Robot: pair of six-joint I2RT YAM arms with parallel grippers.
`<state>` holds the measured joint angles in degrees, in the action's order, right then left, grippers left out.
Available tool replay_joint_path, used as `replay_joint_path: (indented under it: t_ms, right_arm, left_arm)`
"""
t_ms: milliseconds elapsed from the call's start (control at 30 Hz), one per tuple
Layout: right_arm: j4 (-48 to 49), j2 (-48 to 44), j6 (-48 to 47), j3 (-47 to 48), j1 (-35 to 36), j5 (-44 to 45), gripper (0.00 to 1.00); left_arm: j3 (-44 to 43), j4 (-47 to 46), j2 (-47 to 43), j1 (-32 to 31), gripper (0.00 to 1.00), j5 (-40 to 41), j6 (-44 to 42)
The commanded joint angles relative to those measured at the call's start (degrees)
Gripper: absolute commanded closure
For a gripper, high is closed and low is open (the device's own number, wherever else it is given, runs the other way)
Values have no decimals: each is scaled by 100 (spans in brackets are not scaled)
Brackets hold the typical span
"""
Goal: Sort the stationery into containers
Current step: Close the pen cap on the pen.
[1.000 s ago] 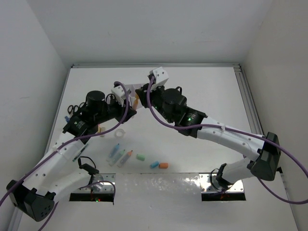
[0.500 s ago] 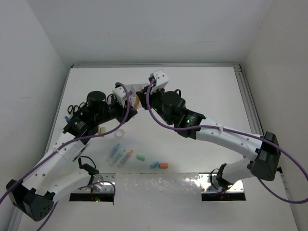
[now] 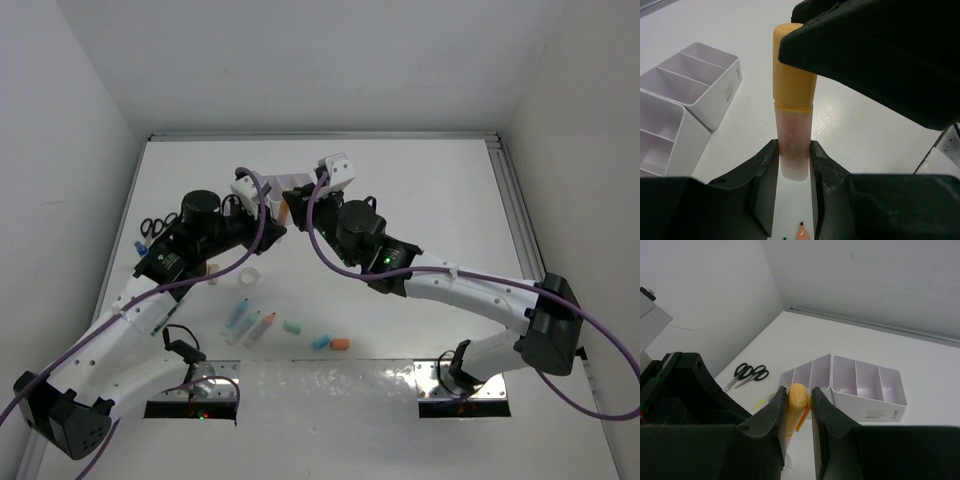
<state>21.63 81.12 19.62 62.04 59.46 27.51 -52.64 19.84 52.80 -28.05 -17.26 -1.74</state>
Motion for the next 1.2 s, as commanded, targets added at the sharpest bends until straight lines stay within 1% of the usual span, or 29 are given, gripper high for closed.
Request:
replay_joint_path:
  t_ms: [0,133,233,267,333,433,567,700,833,967,1067,1167]
  right_arm:
    - [-256,97,79,-367,285,-273,100]
    - [-282,281,-151,-587,461,88,100]
    - [-221,482,-55,-755,531,-122,100]
    - [-177,527,-11,-781,566,-218,100]
    - [-141,606,112,-886,584,-324,100]
    - [-211,615,139,-1001,619,-526,100]
    - [-475,607,69,-1045,619,-1132,100]
    - [-537,606,244,-1089,619,-1151,100]
    - [-238,816,560,-1177,707,-932,100]
    - [43,1124,587,-1115,777,-782,100]
    - [105,1239,666,-1141,777,-870,100]
    - [52,1204,824,-1404,786,-835,100]
  left_arm:
    - [-167,-1746,-217,-51,100,-137,280]
    - [-220,-1869,-182,-51,100,-182,-28]
    - [-203,-1887,-164,-51,100,-225,-230]
    - [-203,-2122,-173,-60,100,-217,-257]
    - [-194,-2185,-191,-51,100,-234,-484]
    - [-185,-2238,-226,-25,100,-138,-950]
    - [-132,-2247,-305,72,100,-76,-1583]
    - [-132,-2413,-349,204,100,-23,-1453]
    - [-97,-2835,-296,125,100,-129,-839]
    - [-27,-3389,-217,-7,100,-207,-205]
    - [-18,-3372,-217,-25,100,-147,-265]
    - [-70,-3311,-261,28,100,29,-608]
